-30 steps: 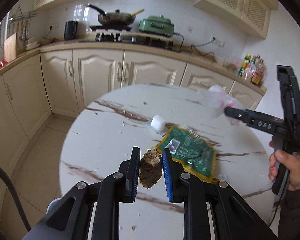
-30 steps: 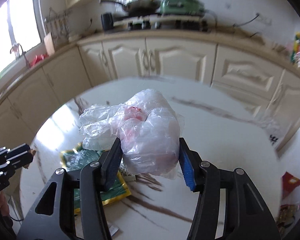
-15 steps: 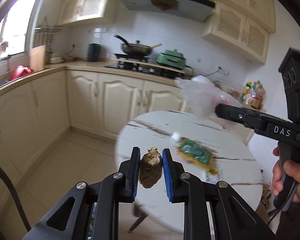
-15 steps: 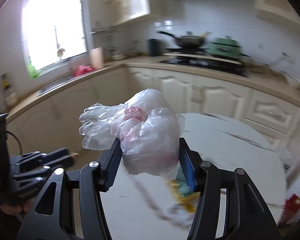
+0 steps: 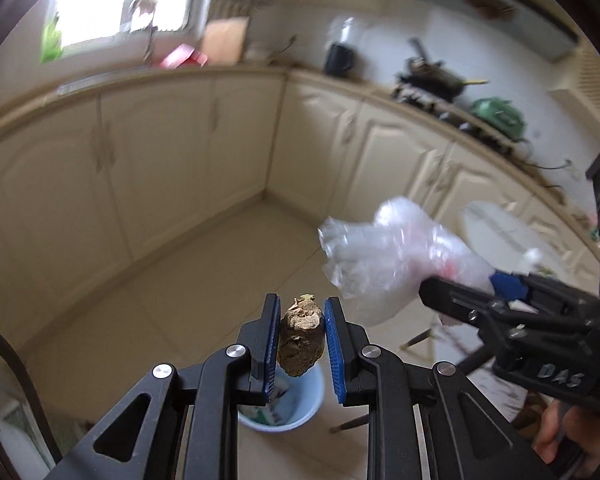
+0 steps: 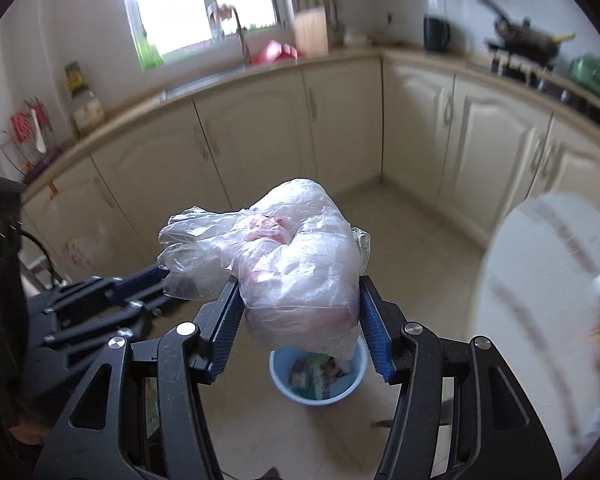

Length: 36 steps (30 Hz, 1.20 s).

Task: Collect trash
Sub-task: 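Carry both items over the blue bin and open both tools to drop them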

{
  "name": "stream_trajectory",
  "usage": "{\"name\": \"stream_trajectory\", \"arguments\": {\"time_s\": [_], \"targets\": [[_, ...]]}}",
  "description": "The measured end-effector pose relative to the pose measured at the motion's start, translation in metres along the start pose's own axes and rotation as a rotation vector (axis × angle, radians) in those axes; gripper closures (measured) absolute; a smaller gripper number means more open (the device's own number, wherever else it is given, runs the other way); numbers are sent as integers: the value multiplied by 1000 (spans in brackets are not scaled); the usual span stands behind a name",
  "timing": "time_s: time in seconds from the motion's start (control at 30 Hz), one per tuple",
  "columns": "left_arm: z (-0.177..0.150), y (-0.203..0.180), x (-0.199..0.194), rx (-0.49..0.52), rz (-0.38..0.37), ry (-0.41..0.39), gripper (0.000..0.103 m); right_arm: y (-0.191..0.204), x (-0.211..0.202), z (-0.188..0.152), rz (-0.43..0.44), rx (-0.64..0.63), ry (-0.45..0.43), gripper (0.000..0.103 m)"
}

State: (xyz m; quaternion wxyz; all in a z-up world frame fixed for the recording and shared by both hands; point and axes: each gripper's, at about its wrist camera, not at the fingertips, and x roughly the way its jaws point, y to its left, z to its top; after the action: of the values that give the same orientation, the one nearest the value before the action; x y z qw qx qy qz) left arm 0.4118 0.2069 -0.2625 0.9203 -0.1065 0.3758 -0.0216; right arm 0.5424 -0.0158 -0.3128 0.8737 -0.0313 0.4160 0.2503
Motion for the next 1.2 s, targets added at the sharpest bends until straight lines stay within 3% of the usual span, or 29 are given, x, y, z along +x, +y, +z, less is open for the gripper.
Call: {"name": "stream_trajectory", "arguments": {"time_s": [0.23, 0.33, 0.47, 0.53, 0.6, 0.7, 0.9, 0.97, 1.1, 1.2], "targets": [[-33, 36, 70, -85, 45, 158, 85, -30, 149, -49, -49, 100, 270, 48], [-50, 44, 104, -99, 54, 232, 85, -44, 213, -80, -30, 167, 390, 47], [-57, 58, 139, -110, 56, 307, 85, -63, 265, -106, -1, 231, 470, 44], [-64, 61, 156, -104, 56, 340, 85, -70, 281, -112, 18, 237, 479, 29], [-60, 61, 168, -102, 52, 363, 85, -76, 290, -113, 23, 240, 478, 13], [-57, 70, 190, -104, 48, 400, 85, -84, 294, -116, 8, 244, 476, 12], [-46, 66, 222, -95, 45, 448, 83, -101, 280, -114, -111, 244, 456, 11], [-42, 64, 214, -101, 52, 451, 79, -105, 275, -109, -132, 243, 440, 11], [-29, 67, 200, -85, 112, 423, 53, -108, 264, -99, -130, 264, 424, 11], [-21, 72, 184, -83, 132, 400, 49, -112, 250, -92, -121, 272, 395, 11]]}}
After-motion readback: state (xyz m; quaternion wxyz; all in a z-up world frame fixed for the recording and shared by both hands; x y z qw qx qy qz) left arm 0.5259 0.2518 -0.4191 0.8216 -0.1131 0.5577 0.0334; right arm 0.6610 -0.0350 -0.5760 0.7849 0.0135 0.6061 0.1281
